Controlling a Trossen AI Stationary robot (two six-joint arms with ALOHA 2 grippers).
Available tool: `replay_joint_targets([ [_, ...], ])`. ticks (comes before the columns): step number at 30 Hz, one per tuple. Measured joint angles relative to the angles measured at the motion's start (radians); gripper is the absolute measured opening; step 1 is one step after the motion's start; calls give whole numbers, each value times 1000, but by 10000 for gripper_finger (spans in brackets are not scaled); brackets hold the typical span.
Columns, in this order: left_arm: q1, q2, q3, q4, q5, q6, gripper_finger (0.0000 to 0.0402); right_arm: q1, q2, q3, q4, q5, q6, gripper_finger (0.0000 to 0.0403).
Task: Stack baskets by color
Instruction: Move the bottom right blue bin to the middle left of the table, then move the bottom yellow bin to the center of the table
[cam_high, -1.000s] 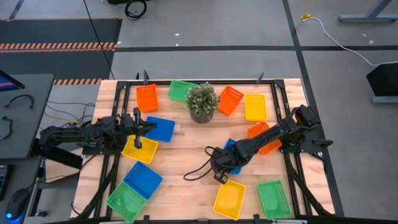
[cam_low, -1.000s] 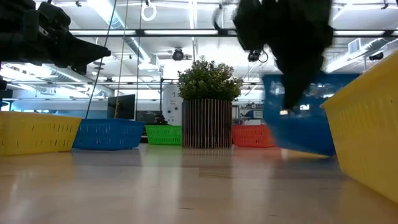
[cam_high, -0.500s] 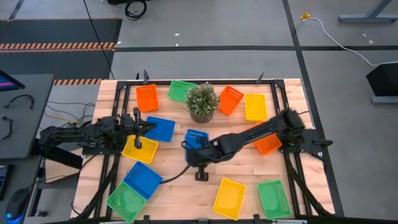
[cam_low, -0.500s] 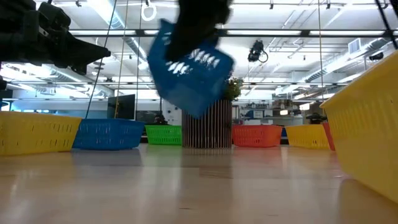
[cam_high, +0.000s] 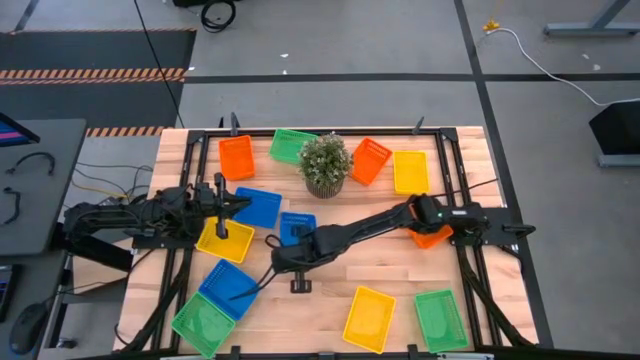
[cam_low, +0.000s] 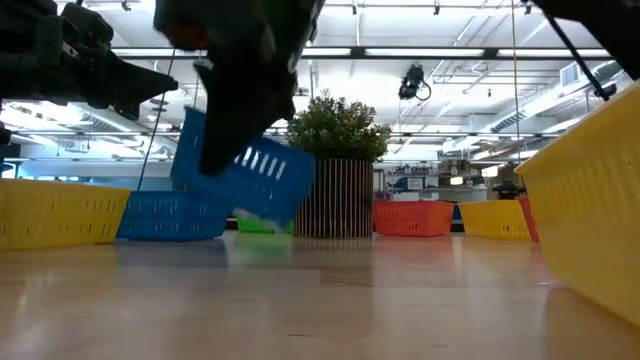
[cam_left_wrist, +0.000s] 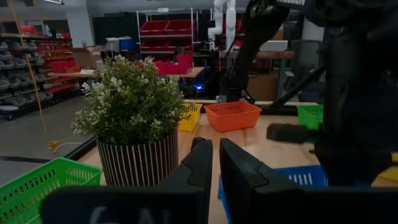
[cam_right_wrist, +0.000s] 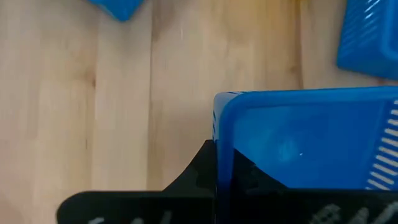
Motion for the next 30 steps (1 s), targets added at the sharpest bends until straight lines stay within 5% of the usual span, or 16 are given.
replay_joint_targets([
  [9, 0, 0, 0, 2, 0, 0, 38, -9, 76, 71, -59, -20, 52, 9],
  [23, 0, 0, 0, 2, 0, 0, 33, -8, 84, 70, 12, -18, 16, 119],
  [30, 0, 0, 0, 2, 0, 0, 40, 13, 19, 69, -31, 29, -57, 132],
])
